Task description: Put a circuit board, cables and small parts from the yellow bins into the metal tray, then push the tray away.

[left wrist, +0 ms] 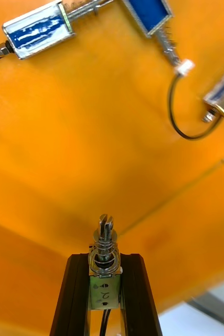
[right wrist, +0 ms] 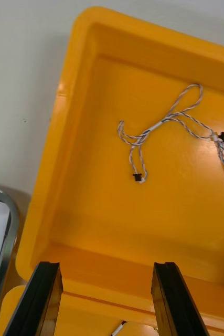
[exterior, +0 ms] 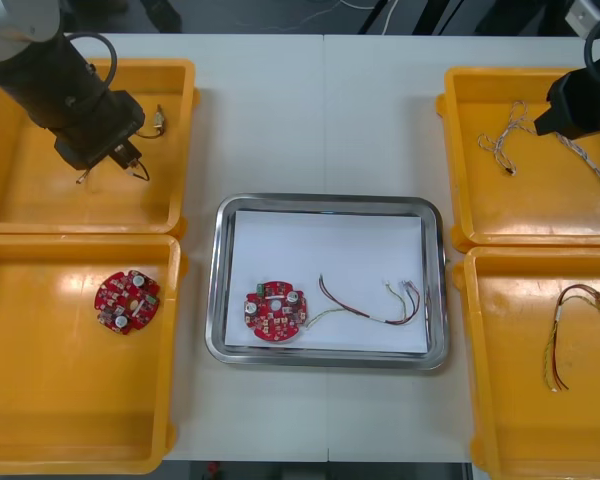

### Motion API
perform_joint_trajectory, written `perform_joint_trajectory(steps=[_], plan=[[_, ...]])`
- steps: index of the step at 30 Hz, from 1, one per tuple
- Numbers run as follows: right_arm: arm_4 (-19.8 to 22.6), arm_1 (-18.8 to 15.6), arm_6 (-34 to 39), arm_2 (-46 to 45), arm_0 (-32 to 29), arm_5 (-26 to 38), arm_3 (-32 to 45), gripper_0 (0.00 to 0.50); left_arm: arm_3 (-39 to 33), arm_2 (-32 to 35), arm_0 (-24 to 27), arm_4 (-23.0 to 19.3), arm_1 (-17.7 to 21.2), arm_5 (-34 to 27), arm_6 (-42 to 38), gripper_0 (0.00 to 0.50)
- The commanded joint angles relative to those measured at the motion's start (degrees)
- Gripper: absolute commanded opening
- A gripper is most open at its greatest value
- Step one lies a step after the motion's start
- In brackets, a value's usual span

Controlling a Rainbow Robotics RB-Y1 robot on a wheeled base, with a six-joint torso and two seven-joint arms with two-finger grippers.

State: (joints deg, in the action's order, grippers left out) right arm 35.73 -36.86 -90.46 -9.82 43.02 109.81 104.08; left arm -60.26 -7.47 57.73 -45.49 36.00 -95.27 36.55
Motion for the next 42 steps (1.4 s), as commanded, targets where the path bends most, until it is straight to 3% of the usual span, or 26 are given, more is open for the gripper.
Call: perform_joint_trajectory(steps=[1, 11, 23, 36, 42], plan=[[-3.30, -2.34, -1.73, -3.45, 2.50, 0.19, -0.72, 0.500, -10.23, 2.02, 0.36, 0.49, 3.02, -4.31, -2.45, 0.000], [-8.05, -2.34, -2.17, -4.42, 2.50, 0.19, -5.20, 0.500, -24.55, 1.49, -0.17, -0.65, 0.73, -14.42, -2.89, 0.000], [-8.13, -2.43, -2.53, -5.39, 2.50, 0.19, -13.28, 0.500, -37.74, -9.59, -0.17, -1.70, -4.45, -14.73, -4.47, 0.000], [-10.77, -3.22, -5.16, -5.39, 3.21, -5.57, -21.28, 0.500, -39.58, -22.77, -0.25, -2.06, -7.18, -10.37, -7.46, 0.000], [-12.88, -3.40, -7.01, -5.39, 8.66, -8.12, -30.25, 0.500, -39.41, -27.08, -1.75, -0.65, -7.79, -5.98, -8.43, 0.000]])
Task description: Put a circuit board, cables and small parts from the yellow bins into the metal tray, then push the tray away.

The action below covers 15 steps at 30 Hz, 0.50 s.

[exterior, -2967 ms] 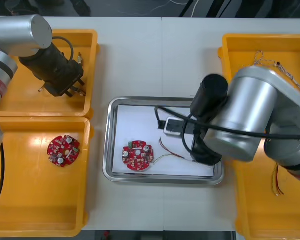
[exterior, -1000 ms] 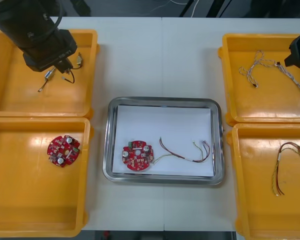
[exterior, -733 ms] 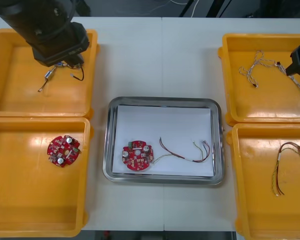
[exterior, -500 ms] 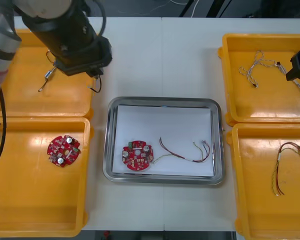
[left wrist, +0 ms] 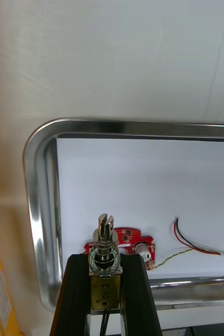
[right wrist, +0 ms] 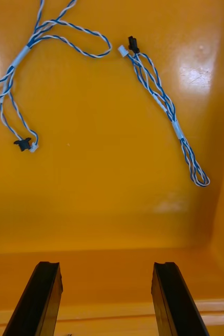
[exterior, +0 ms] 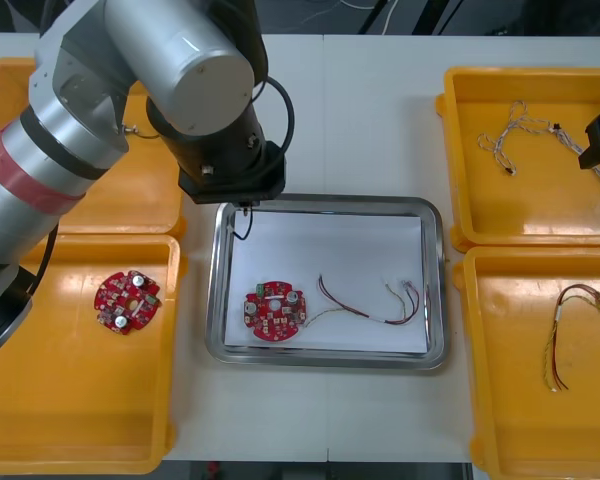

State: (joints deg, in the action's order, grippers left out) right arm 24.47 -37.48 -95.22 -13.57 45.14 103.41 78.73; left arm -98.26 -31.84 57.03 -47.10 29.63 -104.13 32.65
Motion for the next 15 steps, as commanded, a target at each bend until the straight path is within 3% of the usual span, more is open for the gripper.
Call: perform_joint_trajectory(steps=[1, 7, 15], plan=[[-1.71, -2.77, -2.43, -1.64, 7.06, -2.08, -5.69, 0.500, -1.41, -3.05, -1.22, 1.04, -1.41, 3.32, -4.62, 0.000], [-2.32, -3.04, -4.36, -1.64, 8.20, -6.29, -9.91, 0.500, -1.32, -6.92, -2.89, 3.15, -1.41, 6.57, -5.41, 0.000], [-1.97, -4.36, -13.15, -1.64, 8.20, -12.45, -16.41, 0.500, -0.88, -10.53, -5.17, 5.79, -1.15, 10.26, -5.58, 0.000]])
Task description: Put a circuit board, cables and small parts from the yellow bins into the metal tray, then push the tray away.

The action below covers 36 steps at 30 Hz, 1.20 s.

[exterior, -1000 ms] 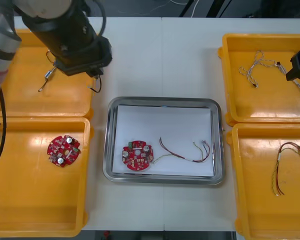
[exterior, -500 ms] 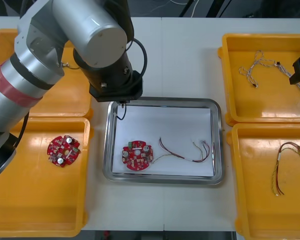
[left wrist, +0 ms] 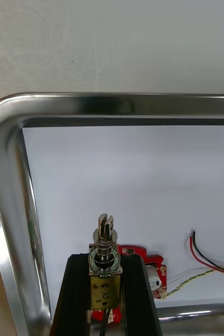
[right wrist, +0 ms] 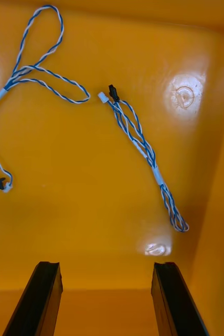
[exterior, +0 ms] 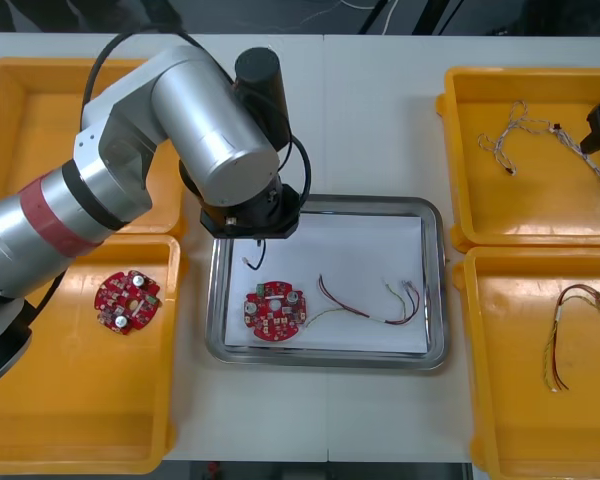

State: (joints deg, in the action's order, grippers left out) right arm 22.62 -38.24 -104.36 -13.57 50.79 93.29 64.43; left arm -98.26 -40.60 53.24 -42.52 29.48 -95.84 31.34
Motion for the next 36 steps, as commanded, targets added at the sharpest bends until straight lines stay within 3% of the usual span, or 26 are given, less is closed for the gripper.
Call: perform_joint_trajectory(steps=[1, 16, 27, 28, 29, 30, 31, 32, 33, 36], plan=[[-0.12, -3.68, -4.36, -1.63, 2.56, -2.68, -2.29, 0.500, -0.80, -2.03, -1.47, 1.39, -1.09, 2.24, -4.27, 0.000], [-0.65, -4.39, -5.77, 2.32, 8.97, -10.15, -14.16, 0.500, 6.41, -4.75, -2.18, 3.41, -1.09, 9.27, -2.77, 0.000], [-0.73, -4.65, -6.39, 5.22, 8.97, -13.75, -14.77, 0.500, 6.67, -4.75, -2.88, 3.67, -0.92, 10.06, -2.69, 0.019], [-0.73, -4.74, -6.56, 5.22, 8.97, -13.75, -14.77, 0.500, 6.67, -4.75, -2.88, 3.59, -0.92, 10.32, -2.86, 0.135], [-0.73, -4.65, -6.65, 5.13, 8.88, -13.75, -14.77, 0.500, 6.67, -4.75, -2.88, 3.50, -0.92, 10.32, -2.86, 0.170], [-0.73, -4.65, -6.91, 5.13, 8.80, -13.75, -14.77, 0.500, 6.59, -4.75, -2.88, 3.50, -0.92, 10.50, -2.95, 0.276], [-0.73, -4.74, -7.18, 5.22, 8.62, -13.75, -14.77, 0.500, 6.67, -4.75, -2.88, 3.59, -0.92, 10.58, -3.04, 0.341], [-0.73, -4.74, -7.44, 5.13, 8.44, -13.75, -14.77, 0.500, 6.67, -4.75, -2.88, 3.59, -0.92, 10.58, -3.21, 0.440], [-0.73, -4.82, -7.62, 5.13, 8.36, -13.75, -14.77, 0.500, 6.67, -4.75, -2.88, 3.67, -0.92, 10.58, -3.21, 0.488], [-0.73, -4.91, -8.06, 5.13, 8.09, -14.10, -14.77, 0.500, 6.59, -4.75, -2.88, 3.67, -0.92, 10.58, -3.48, 0.500]])
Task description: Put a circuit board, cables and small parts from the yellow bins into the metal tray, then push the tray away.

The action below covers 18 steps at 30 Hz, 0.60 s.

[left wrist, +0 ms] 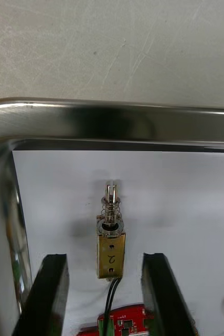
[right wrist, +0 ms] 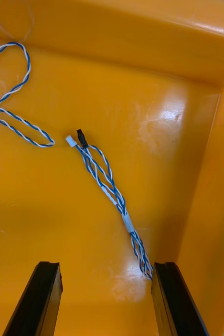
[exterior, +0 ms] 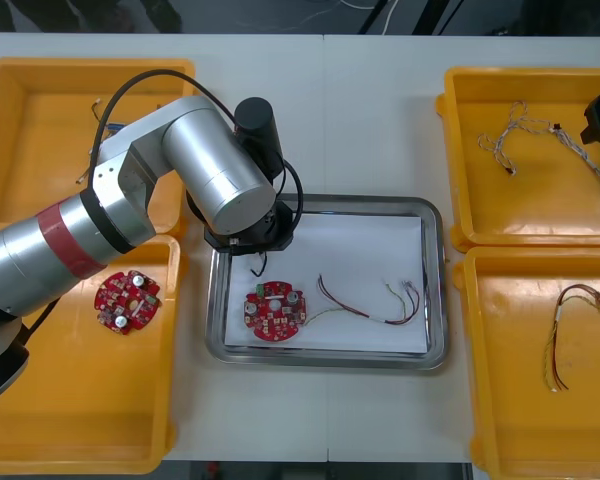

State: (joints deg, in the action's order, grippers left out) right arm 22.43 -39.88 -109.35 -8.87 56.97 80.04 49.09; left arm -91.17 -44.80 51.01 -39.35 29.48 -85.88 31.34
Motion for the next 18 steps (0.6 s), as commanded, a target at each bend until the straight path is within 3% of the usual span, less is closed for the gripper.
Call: perform_joint_trajectory(steps=[1, 13, 18], plan=[[-0.36, -3.27, -3.23, 0.43, 1.56, -1.29, 0.57, 0.500, -0.50, -0.55, -0.65, 0.51, -0.91, 0.63, -3.56, 0.500], [1.13, -2.75, -3.59, 0.35, 1.47, -9.90, -4.35, 0.500, -2.34, 1.03, -0.56, 0.24, -0.65, 0.01, -4.71, 0.500], [1.48, -2.22, -3.41, 0.35, 2.53, -12.89, -6.99, 0.500, -5.60, 5.51, -0.56, -0.64, -0.65, -4.47, -5.32, 0.500]])
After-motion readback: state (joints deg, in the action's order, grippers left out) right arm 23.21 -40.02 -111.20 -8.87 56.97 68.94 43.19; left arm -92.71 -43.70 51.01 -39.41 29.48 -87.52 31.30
